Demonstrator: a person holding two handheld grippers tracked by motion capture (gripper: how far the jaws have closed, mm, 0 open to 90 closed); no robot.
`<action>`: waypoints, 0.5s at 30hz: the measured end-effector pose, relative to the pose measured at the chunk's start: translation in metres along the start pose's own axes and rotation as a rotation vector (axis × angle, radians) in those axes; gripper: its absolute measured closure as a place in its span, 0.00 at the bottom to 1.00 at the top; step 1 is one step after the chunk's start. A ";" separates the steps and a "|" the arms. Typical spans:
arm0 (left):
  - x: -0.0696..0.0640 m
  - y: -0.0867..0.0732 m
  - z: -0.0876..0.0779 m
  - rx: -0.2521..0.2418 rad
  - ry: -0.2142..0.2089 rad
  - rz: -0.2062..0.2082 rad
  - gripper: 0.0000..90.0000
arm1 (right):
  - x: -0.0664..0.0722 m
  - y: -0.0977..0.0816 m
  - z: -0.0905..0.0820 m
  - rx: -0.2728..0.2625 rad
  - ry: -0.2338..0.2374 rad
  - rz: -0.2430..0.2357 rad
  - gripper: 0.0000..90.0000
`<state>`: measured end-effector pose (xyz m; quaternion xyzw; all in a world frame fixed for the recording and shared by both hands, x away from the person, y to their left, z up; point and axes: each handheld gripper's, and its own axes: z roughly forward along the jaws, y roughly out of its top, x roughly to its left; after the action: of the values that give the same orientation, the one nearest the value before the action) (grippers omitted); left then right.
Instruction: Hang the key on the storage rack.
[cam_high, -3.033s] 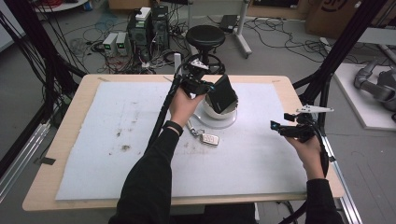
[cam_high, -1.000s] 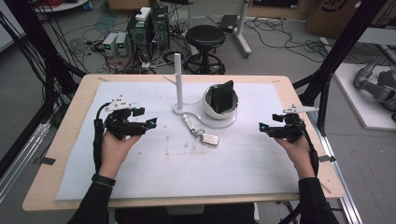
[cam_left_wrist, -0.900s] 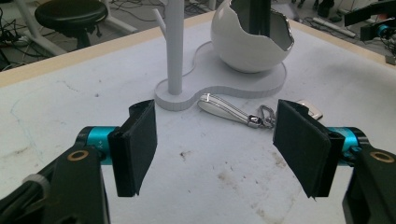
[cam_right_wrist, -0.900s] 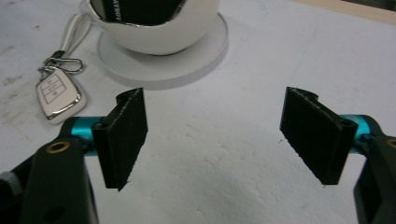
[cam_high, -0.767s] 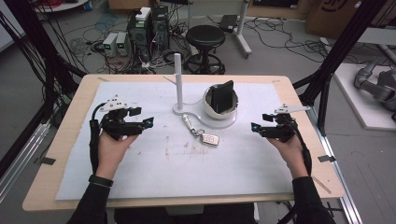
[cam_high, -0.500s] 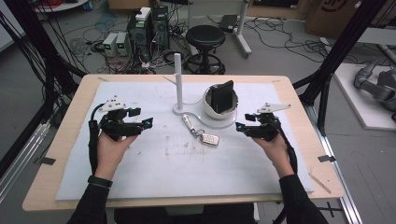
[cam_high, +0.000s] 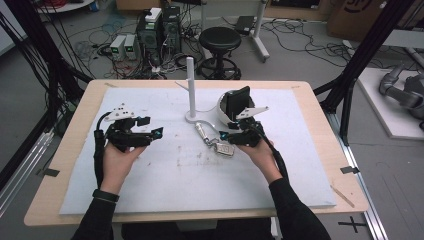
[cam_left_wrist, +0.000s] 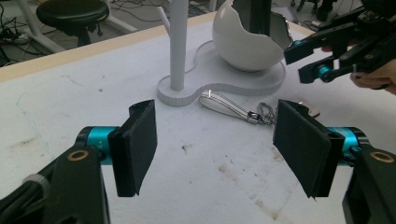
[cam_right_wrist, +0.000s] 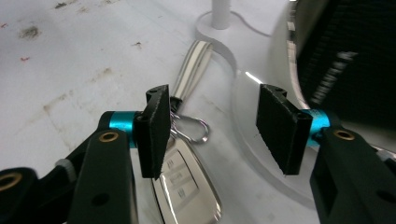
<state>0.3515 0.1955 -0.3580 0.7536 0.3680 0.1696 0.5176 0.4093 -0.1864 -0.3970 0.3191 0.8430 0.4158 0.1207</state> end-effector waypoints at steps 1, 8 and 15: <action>0.000 0.000 0.000 -0.001 -0.001 -0.002 0.34 | 0.002 0.001 0.005 0.009 0.004 0.005 0.54; 0.000 -0.001 -0.002 0.008 -0.004 0.002 0.34 | 0.009 0.009 0.041 0.091 0.007 0.037 0.60; -0.001 -0.003 -0.006 0.009 -0.006 0.009 0.34 | 0.015 0.020 0.068 0.177 -0.013 0.039 0.66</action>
<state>0.3461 0.1990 -0.3579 0.7579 0.3639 0.1682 0.5146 0.4387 -0.1252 -0.4232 0.3475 0.8694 0.3397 0.0892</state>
